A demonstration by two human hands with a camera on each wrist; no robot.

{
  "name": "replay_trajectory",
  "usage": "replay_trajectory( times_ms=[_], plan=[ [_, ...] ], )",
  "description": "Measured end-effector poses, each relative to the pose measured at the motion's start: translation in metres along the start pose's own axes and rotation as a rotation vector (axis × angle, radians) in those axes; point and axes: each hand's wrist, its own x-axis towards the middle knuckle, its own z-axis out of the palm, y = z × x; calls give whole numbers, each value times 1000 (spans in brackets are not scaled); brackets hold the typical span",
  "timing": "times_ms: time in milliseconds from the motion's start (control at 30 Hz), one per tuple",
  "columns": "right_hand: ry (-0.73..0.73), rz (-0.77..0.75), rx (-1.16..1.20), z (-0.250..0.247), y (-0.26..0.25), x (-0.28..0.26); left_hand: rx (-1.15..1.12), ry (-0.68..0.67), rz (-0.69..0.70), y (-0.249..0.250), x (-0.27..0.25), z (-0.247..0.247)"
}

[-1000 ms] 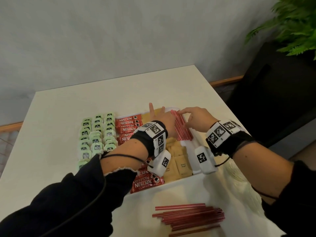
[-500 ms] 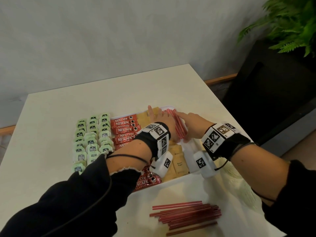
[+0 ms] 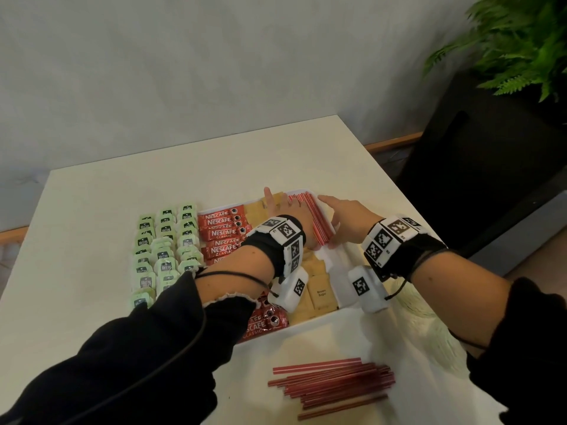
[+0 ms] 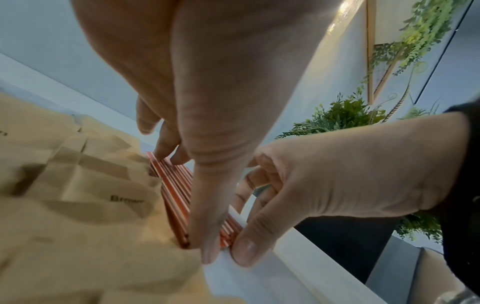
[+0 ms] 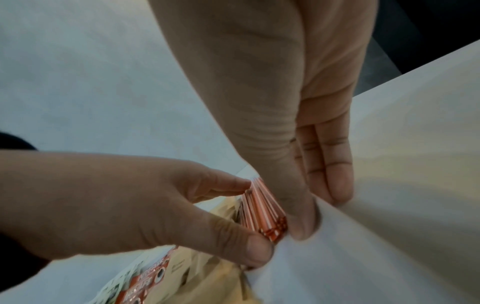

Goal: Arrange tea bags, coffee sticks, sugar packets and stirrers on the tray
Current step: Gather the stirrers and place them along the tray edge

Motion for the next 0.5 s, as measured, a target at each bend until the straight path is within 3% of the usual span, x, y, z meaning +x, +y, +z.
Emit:
replay_trajectory(
  times_ms=[267,400,500],
  plan=[
    [81,-4,-100,4,6,-24,32,63,46,7,-35,-12],
    [140,-99,-164,18,1,-66,43,95,81,14,-79,-10],
    [75,-196,-179,36,0,-107,45,113,70,22,-113,0]
  ],
)
